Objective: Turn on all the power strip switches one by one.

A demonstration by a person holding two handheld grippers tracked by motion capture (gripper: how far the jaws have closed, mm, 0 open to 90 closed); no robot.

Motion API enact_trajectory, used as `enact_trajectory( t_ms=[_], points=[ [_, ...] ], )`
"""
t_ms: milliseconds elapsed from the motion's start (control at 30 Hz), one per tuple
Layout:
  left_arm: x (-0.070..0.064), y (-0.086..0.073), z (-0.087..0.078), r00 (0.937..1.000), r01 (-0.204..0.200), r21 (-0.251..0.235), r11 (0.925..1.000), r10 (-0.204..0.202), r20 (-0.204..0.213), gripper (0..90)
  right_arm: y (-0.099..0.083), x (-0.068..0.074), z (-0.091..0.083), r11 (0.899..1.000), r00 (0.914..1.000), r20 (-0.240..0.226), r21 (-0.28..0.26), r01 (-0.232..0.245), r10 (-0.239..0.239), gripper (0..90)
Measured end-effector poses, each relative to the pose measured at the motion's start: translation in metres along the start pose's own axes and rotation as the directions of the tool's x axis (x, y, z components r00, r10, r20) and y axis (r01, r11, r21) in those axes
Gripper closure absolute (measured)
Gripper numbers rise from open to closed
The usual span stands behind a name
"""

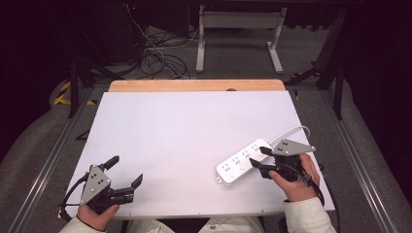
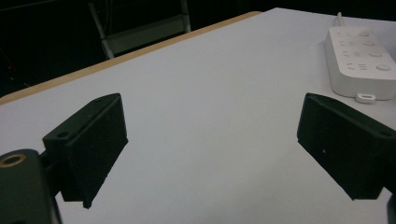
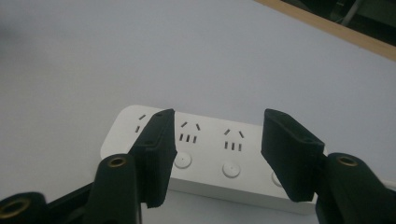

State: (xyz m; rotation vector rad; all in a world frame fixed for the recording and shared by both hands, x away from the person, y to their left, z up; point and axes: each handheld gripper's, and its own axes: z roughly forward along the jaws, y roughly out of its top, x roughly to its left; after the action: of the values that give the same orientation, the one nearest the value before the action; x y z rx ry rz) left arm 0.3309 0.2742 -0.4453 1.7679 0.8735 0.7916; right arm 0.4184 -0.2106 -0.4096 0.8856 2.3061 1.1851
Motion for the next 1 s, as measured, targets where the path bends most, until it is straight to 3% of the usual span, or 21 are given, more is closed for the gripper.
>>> enact_trajectory(
  t_ms=[100,167,200,300,333,367,600,800,1000],
  points=[
    [0.0,0.0,0.0,1.0,-0.002,0.001,1.0,0.002,0.0,8.6,0.005,-0.003,0.002,1.0,0.9997,0.019,-0.005,0.013,-0.013,44.7],
    [0.0,0.0,0.0,1.0,0.002,-0.001,1.0,-0.002,-0.001,8.7,0.006,-0.004,0.003,1.0,0.9998,0.016,0.008,-0.009,0.009,46.5],
    [0.0,0.0,0.0,1.0,0.002,-0.001,1.0,-0.002,-0.001,8.6,0.009,-0.007,0.004,0.998,0.9996,0.022,0.055,-0.017,0.015,46.7],
    [0.0,0.0,0.001,1.0,0.003,-0.001,1.0,-0.003,-0.001,8.7,0.011,-0.011,0.006,0.995,0.9981,0.056,0.095,-0.03,0.025,48.7],
    [0.001,0.0,0.001,1.0,0.003,-0.001,1.0,-0.003,0.0,8.6,0.011,-0.013,0.007,0.995,0.998,0.057,0.093,-0.033,0.028,51.7],
    [0.001,0.0,0.001,1.0,0.003,0.0,1.0,-0.003,-0.001,8.6,0.013,-0.016,0.009,0.994,0.9978,0.051,0.095,-0.047,0.043,61.2],
    [0.001,0.0,0.001,1.0,0.003,-0.001,1.0,-0.003,-0.003,8.8,0.014,-0.026,0.019,0.99,0.9972,0.061,0.133,-0.052,0.045,76.7],
    [0.001,0.0,0.001,1.0,0.001,0.0,1.0,-0.001,-0.002,9.1,0.012,-0.032,0.027,0.98,0.9968,0.063,0.189,-0.061,0.05,90.0],
    [0.001,0.0,0.001,1.0,0.0,0.001,1.0,0.0,-0.002,9.1,0.008,-0.039,0.034,0.976,0.9946,0.079,0.202,-0.082,0.067,90.0]
  ],
)
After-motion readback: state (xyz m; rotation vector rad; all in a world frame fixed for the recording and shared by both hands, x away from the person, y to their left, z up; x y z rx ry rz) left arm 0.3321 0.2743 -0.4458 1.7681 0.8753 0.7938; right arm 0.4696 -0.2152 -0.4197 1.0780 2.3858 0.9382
